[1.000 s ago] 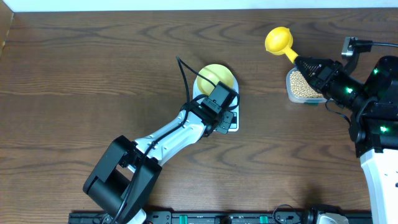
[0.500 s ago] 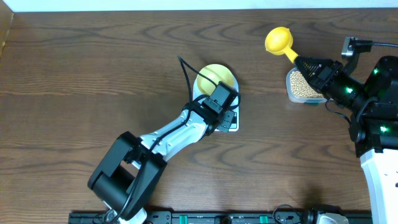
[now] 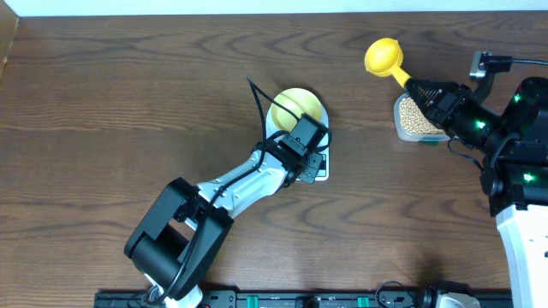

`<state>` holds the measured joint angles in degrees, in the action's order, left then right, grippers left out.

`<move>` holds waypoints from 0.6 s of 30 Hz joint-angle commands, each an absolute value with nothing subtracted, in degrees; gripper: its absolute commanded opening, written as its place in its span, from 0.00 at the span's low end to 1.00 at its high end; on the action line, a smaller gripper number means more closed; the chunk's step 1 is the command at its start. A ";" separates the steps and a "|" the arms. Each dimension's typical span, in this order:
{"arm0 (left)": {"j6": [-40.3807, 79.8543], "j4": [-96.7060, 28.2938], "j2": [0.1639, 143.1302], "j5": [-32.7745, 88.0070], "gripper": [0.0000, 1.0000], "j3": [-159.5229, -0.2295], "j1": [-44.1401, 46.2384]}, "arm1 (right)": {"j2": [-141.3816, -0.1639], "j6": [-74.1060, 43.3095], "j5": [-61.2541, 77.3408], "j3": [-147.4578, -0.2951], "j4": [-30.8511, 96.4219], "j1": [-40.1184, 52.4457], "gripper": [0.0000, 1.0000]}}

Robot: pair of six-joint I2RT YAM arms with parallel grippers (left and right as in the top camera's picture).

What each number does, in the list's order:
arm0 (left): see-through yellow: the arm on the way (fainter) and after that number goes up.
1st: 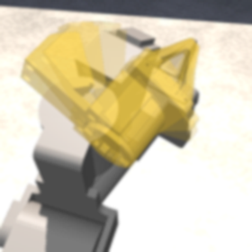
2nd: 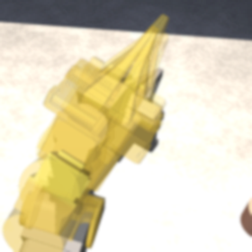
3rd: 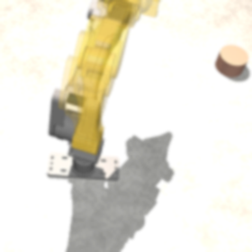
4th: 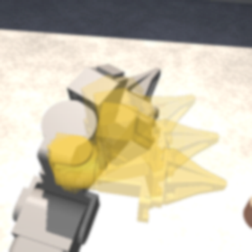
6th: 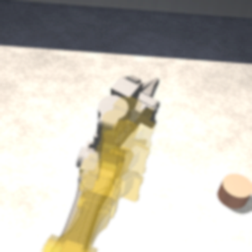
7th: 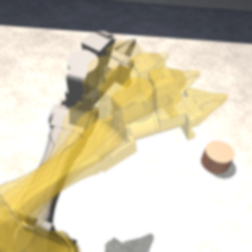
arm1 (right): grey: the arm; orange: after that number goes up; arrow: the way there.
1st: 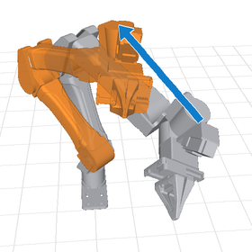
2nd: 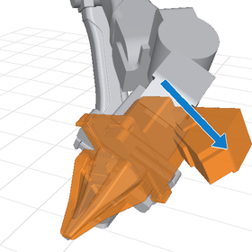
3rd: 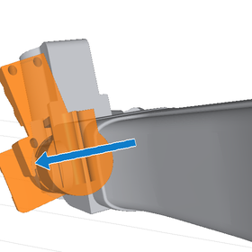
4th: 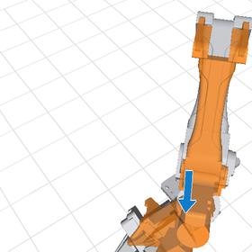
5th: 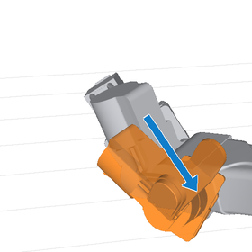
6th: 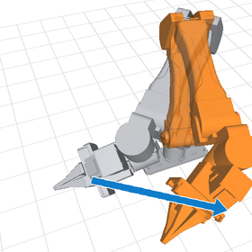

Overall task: Scoop item into bowl and weigh 50g on scale
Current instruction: 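Press the TARE button on the scale with the left gripper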

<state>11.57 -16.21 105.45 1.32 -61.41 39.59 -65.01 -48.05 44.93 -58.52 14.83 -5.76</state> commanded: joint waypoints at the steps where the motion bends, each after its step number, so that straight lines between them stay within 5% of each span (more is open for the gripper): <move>1: 11.18 -17.93 107.74 0.38 0.07 -60.86 39.57 | -64.79 -46.63 44.51 -59.33 15.22 -5.58 0.01; 18: 11.20 -19.22 109.69 -3.05 0.08 -60.86 39.57 | -64.79 -46.59 44.51 -59.33 15.68 -5.58 0.01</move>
